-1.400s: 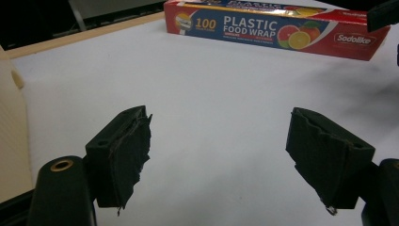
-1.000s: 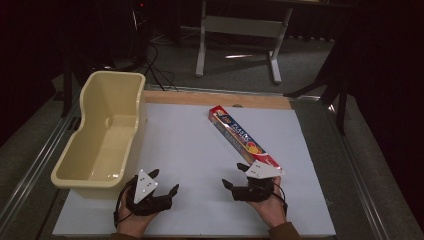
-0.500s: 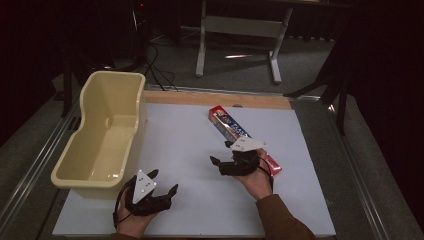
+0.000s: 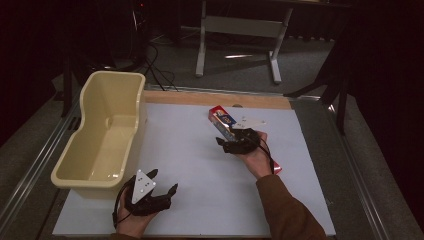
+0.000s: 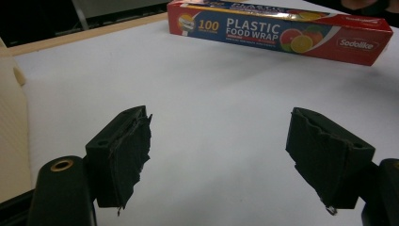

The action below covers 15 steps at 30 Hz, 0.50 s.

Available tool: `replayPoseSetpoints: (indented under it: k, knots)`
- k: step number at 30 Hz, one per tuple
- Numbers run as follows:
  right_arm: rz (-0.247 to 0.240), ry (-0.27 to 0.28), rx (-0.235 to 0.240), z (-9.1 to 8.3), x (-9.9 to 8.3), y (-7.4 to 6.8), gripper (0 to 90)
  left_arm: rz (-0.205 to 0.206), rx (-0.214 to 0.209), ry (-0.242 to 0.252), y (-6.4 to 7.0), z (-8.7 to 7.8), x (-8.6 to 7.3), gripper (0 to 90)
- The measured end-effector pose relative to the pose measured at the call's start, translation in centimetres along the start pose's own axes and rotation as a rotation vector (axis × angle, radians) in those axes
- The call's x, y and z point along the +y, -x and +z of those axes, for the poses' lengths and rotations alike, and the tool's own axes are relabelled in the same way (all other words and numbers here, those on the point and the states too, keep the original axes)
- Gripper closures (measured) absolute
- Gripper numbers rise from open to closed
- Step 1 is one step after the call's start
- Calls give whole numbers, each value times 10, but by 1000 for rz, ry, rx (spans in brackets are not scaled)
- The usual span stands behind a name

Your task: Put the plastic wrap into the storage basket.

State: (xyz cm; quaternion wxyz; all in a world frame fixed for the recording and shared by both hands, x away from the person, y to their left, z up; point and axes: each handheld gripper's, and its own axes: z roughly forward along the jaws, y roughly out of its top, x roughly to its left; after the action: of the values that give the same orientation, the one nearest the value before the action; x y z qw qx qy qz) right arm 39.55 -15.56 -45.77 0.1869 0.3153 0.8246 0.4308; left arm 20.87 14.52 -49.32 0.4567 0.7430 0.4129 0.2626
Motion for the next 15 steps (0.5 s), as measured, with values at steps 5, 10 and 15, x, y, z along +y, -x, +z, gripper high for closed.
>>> replayPoseSetpoints:
  k: [5,10,15]
  knots:
    - [32,-54,-36,11,-2,26,340,-1,-7,-6,1,1,0,222]
    - [34,-114,-61,17,-1,38,330,-1,-8,-7,1,1,0,221]
    - [32,-175,-86,22,2,47,318,0,-10,-8,1,2,0,222]
